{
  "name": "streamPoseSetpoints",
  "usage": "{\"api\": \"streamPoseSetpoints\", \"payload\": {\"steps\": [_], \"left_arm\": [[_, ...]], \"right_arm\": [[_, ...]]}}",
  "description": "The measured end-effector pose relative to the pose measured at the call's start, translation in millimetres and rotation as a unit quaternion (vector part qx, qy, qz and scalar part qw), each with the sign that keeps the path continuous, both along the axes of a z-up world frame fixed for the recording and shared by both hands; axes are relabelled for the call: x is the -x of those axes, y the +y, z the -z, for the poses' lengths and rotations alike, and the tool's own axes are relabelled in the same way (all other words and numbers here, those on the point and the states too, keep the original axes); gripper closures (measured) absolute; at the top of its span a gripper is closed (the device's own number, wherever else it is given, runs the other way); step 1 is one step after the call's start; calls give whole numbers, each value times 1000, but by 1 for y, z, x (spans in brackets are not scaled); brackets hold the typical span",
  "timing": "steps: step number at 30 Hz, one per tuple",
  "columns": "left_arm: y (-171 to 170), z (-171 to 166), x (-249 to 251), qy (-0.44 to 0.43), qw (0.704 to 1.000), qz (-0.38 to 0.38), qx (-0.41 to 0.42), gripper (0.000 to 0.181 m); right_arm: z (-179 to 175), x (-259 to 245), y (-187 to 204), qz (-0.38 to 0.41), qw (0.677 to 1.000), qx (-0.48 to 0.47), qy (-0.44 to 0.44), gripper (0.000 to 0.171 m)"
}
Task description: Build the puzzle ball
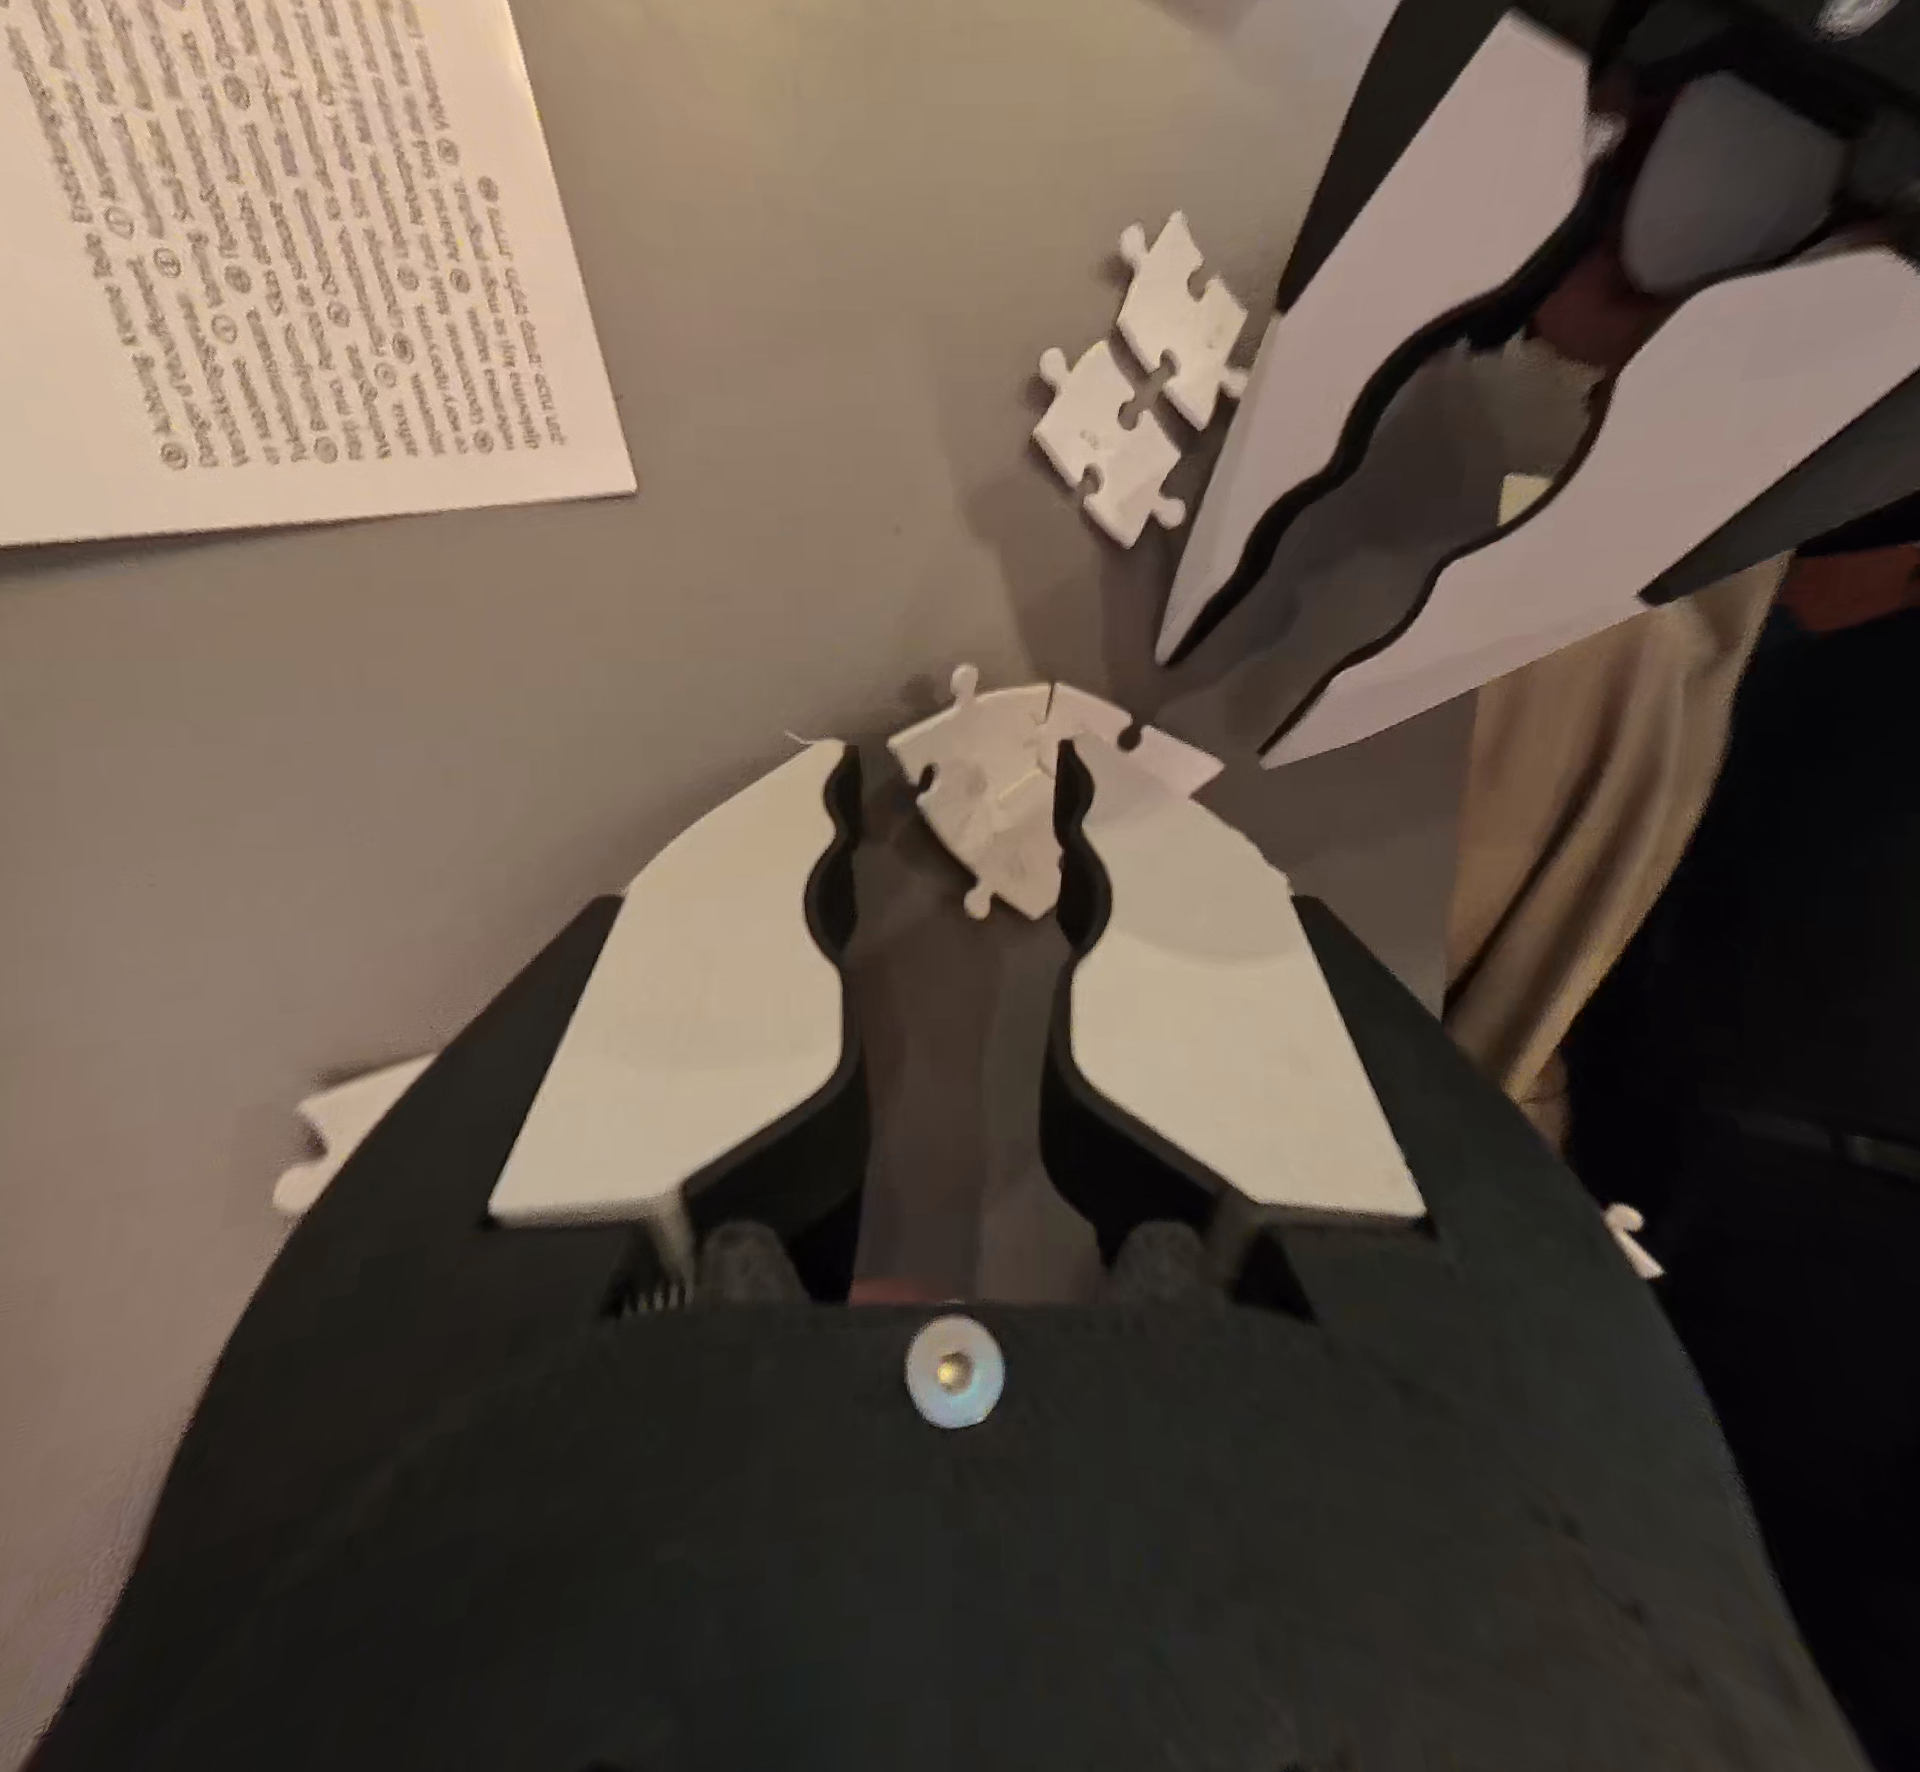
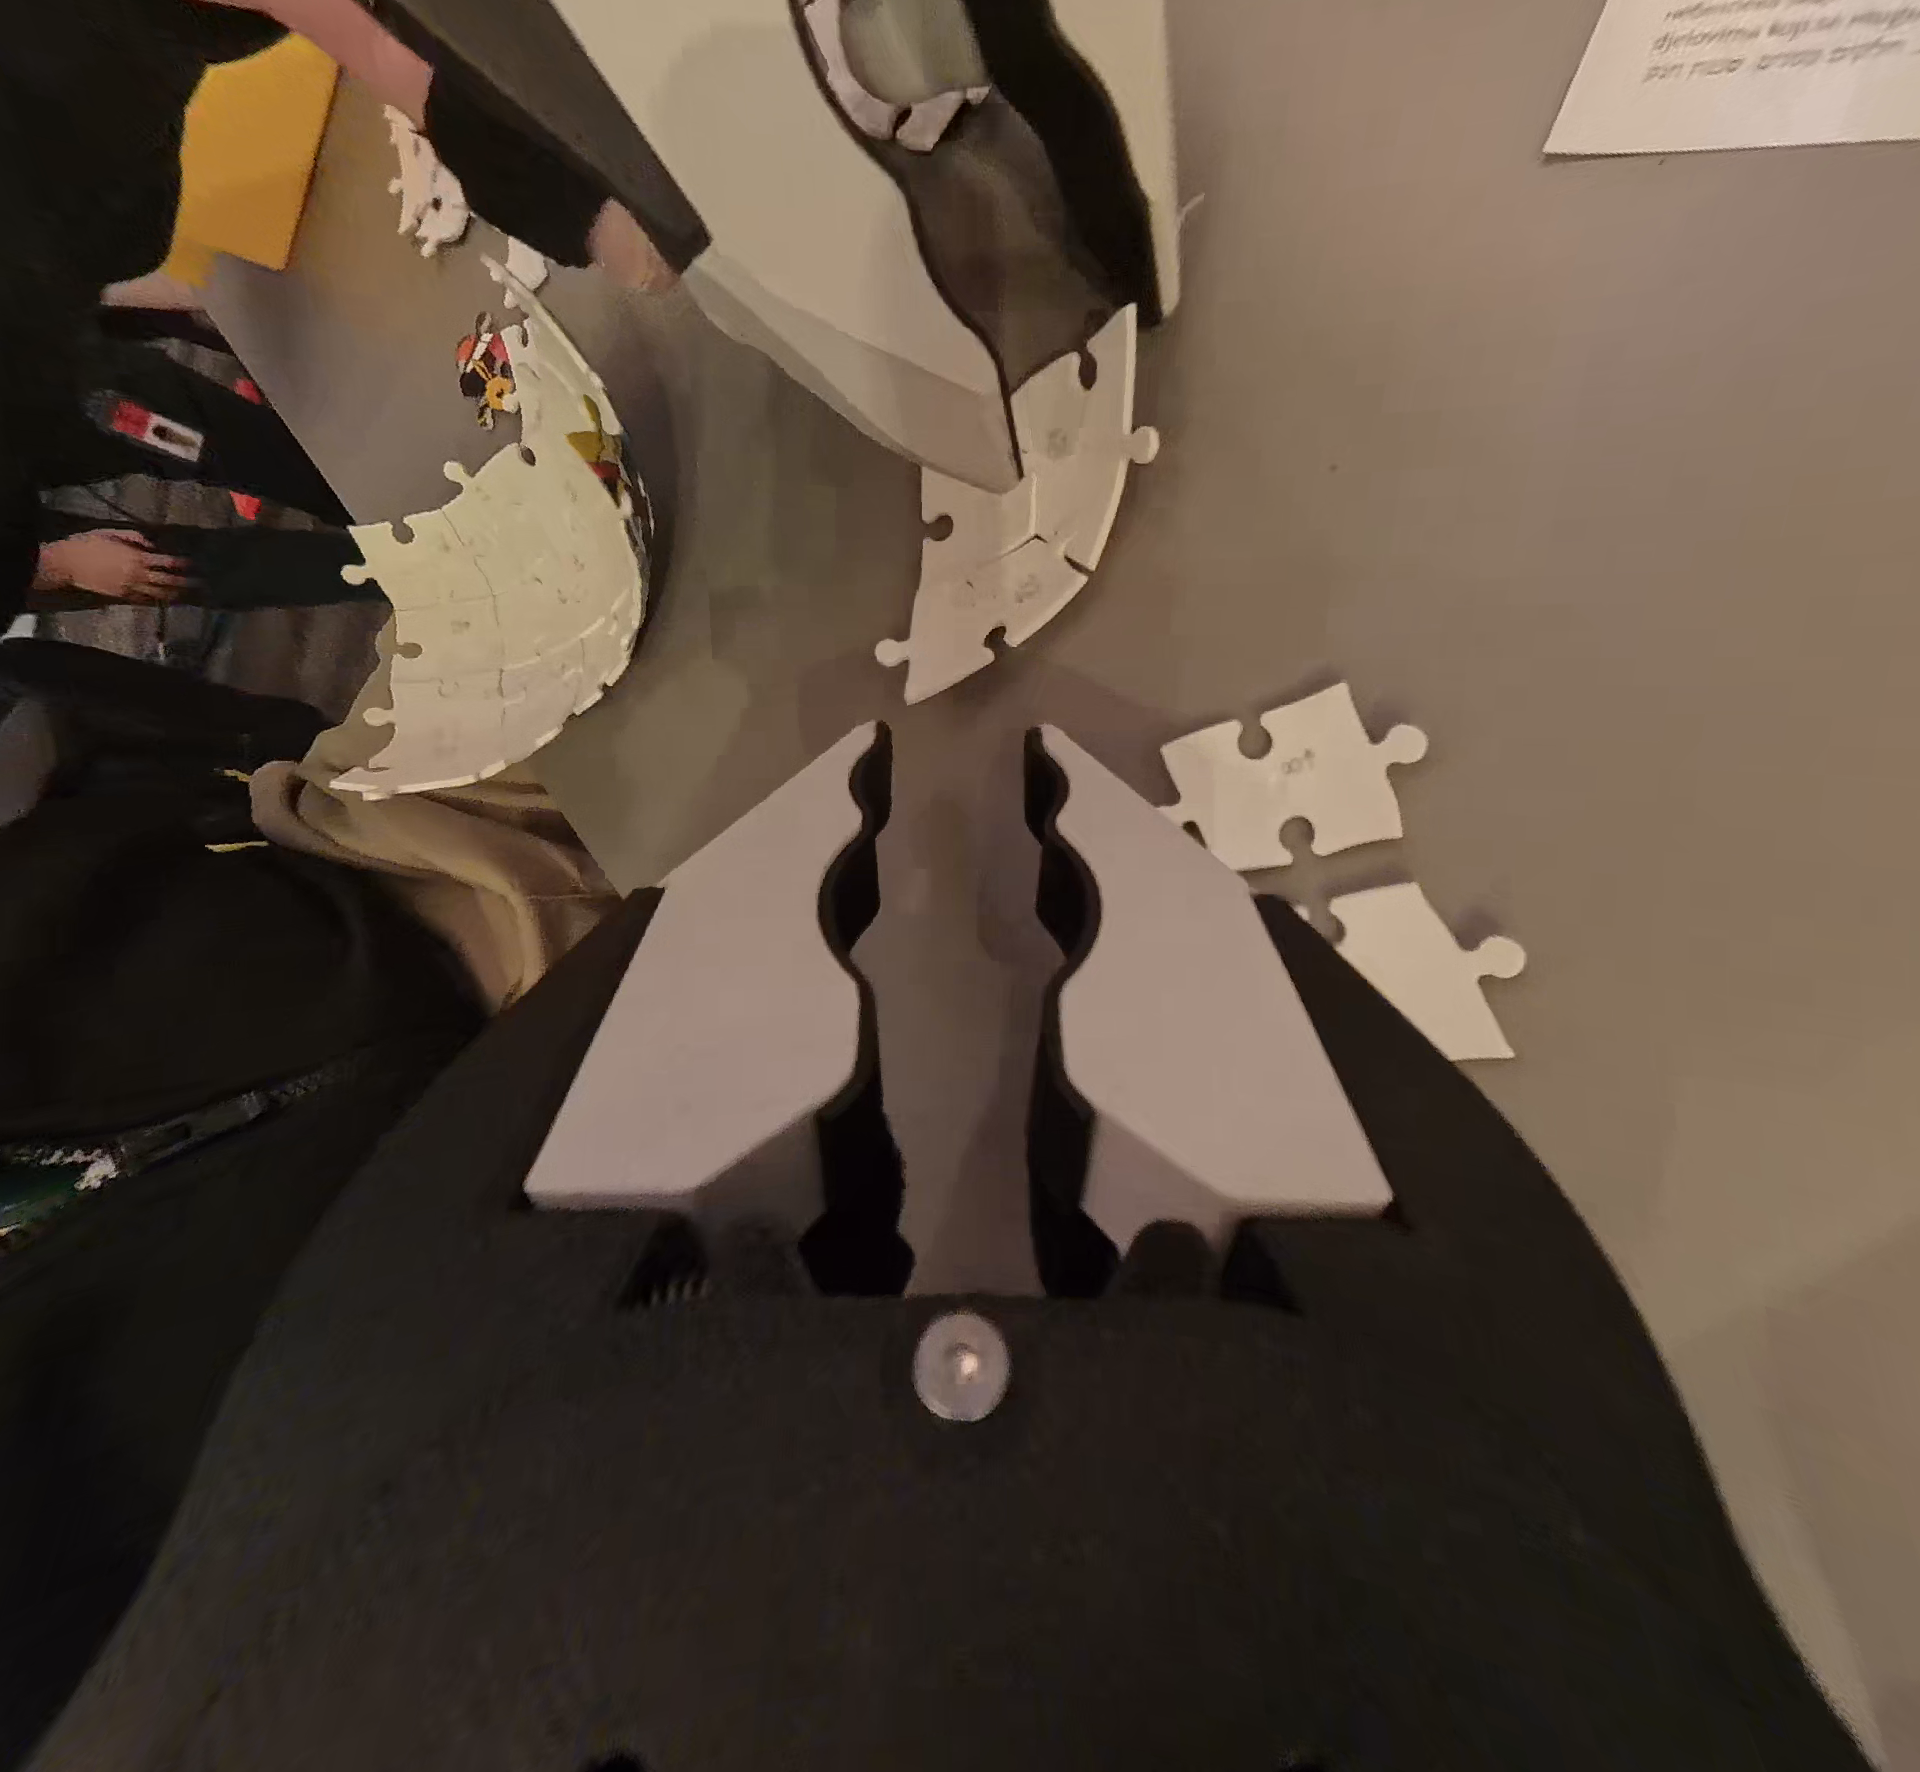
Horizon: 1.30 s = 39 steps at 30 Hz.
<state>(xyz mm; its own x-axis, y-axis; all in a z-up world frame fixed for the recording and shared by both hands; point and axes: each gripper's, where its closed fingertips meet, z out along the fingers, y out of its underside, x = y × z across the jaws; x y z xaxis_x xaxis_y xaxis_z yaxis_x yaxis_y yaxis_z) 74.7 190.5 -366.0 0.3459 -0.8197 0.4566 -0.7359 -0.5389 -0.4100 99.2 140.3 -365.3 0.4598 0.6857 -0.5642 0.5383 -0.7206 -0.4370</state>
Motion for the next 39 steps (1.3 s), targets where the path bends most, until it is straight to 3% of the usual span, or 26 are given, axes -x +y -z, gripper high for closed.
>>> {"api": "streamPoseSetpoints", "payload": {"steps": [5,10,15,21,28,33,39], "left_arm": [[-11,4,-4,-14,998,23,48,173],[-17,-9,-9,-63,996,22,64,179],[-7,-43,-4,-117,993,-2,3,179],[11,-125,4,-220,970,-66,-80,179],[-3,-210,-7,-238,945,-78,-211,179],[-15,-237,-16,-223,934,-68,-270,179],[-19,-251,-16,-226,927,-77,-291,179]], "right_arm": [[2,3,-2,-9,1000,8,17,153],[-1,0,-5,-22,999,15,28,148],[-20,-5,6,-26,998,-13,54,142],[-86,0,24,-12,981,-89,174,136],[-173,2,19,-11,937,-125,327,143],[-203,-2,14,-17,918,-125,377,164],[-216,-1,13,-25,913,-146,381,167]]}}
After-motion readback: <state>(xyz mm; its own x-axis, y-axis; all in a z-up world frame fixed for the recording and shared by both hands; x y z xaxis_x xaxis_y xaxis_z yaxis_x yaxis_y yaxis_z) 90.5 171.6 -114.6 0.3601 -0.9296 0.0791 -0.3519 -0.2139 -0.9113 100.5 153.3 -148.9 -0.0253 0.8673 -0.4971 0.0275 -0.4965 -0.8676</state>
